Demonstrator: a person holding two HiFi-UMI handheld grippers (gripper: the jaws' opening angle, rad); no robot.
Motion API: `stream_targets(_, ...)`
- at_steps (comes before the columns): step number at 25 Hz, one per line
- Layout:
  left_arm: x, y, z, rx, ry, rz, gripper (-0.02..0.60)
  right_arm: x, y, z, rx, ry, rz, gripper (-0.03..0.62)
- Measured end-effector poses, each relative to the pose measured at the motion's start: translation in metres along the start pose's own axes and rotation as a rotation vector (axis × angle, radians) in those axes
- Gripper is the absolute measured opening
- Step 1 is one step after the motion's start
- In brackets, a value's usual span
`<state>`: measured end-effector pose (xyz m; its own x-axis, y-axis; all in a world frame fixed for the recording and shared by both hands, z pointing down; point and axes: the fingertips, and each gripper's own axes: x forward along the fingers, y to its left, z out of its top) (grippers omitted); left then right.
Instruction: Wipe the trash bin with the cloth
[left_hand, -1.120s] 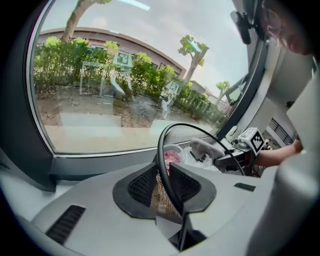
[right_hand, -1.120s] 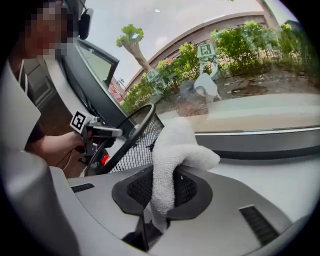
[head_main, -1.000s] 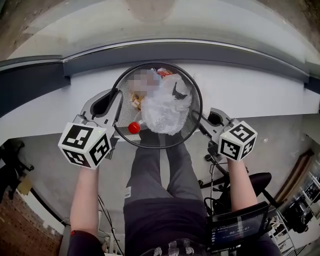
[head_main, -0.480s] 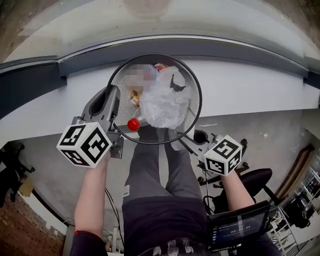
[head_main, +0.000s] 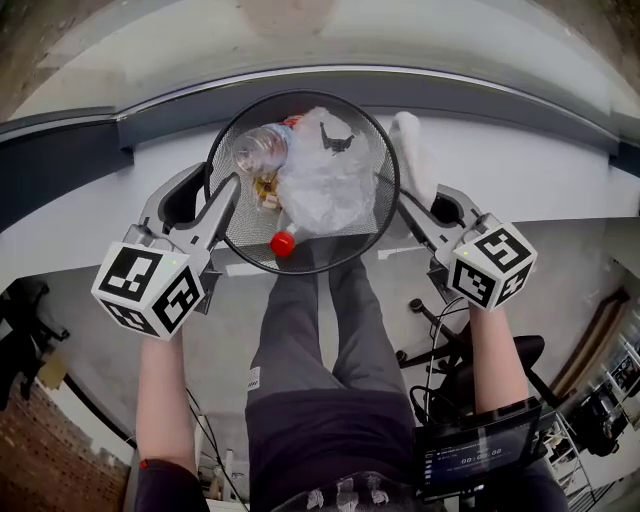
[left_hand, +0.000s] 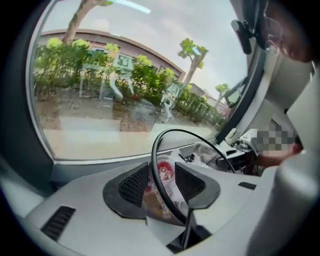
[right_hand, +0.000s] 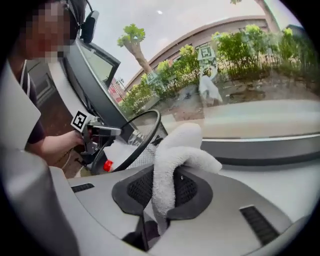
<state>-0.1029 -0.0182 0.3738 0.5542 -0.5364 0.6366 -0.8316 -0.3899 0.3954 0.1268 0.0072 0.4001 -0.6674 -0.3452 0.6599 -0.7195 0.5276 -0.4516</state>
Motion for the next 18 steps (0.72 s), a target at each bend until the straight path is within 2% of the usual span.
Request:
stream_targets(3,0.014,0.0,0.006,0.247,0.097,-0.014,0.156,0.005,-0.011,0.028,-0.071,-0.038,-0.049,0.063)
stream_targets(4,0.018,0.002,0.002,0.288,0.129,-0.012,0.148,0.007,-0.011,0.03,-0.097,-0.031,-0.061,0.063)
stream_targets(5,0.021,0.003,-0.002,0.281,0.141,-0.014,0.123,0.011,-0.01,0.027,-0.123,-0.013,-0.07,0.063)
stream_targets(6,0.021,0.005,-0.005,0.226,0.134,-0.018,0.114,0.015,-0.006,0.021,-0.146,0.011,-0.071,0.063)
stream_targets(10,0.013,0.018,-0.004,-0.149,0.035,-0.01,0.038,0.021,0.027,-0.021,-0.19,0.107,0.012,0.063)
stream_targets(12,0.009,0.02,-0.006,-0.214,0.017,0.012,0.037,0.016,0.043,-0.038,-0.14,0.112,0.069,0.063)
stream_targets(15,0.004,0.022,-0.01,-0.232,0.008,0.054,0.035,0.011,0.054,-0.059,-0.042,0.113,0.105,0.063)
stream_targets(18,0.005,0.026,-0.01,-0.326,-0.018,0.07,0.037,0.008,0.065,-0.074,-0.029,0.123,0.13,0.063)
